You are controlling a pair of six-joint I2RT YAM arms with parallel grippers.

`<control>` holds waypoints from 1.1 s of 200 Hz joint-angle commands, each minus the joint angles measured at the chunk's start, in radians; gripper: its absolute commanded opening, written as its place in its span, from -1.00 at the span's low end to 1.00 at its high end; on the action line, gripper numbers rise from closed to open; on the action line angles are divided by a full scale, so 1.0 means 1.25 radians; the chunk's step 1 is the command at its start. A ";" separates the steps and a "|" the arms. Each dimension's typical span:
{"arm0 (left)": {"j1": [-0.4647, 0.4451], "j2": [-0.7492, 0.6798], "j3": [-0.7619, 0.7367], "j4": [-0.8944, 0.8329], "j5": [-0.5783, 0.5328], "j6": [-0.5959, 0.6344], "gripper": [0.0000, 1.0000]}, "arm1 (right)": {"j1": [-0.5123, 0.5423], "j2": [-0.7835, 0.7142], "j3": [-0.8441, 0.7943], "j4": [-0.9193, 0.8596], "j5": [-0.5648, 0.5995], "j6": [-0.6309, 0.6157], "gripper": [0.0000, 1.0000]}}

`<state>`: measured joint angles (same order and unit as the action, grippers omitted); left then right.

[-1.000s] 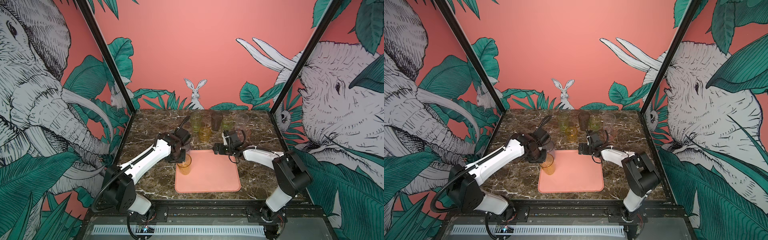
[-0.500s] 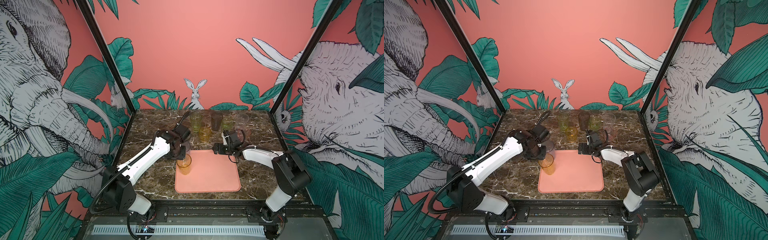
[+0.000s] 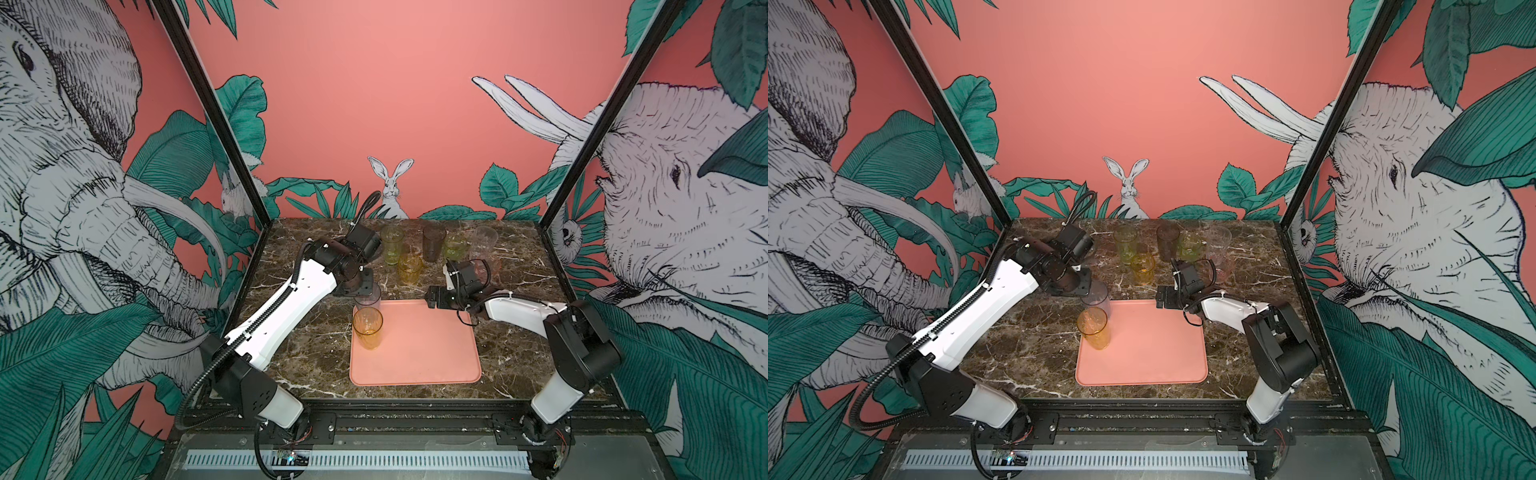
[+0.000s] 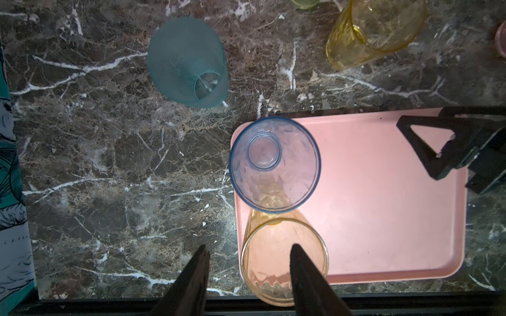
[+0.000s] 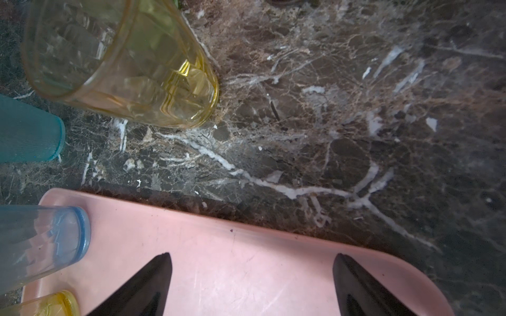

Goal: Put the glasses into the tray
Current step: 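Raise the left gripper and move it to a green glass beyond the tray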

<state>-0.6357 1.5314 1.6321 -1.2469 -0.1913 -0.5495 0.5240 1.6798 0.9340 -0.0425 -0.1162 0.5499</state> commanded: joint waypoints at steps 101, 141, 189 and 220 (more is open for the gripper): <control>0.053 0.156 0.195 0.087 0.014 0.030 0.20 | 0.005 -0.127 -0.094 0.132 0.022 -0.020 0.88; 0.081 0.197 0.232 0.122 0.031 0.025 0.22 | 0.004 -0.140 -0.106 0.142 0.035 -0.028 0.88; 0.103 0.255 0.291 0.150 0.051 0.025 0.26 | 0.005 -0.150 -0.111 0.146 0.045 -0.031 0.88; 0.116 0.298 0.329 0.168 0.067 0.020 0.29 | 0.004 -0.153 -0.112 0.144 0.051 -0.034 0.88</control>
<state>-0.5034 1.8774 1.9976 -1.0595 -0.1280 -0.5121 0.5240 1.5230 0.8032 0.1085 -0.0753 0.5228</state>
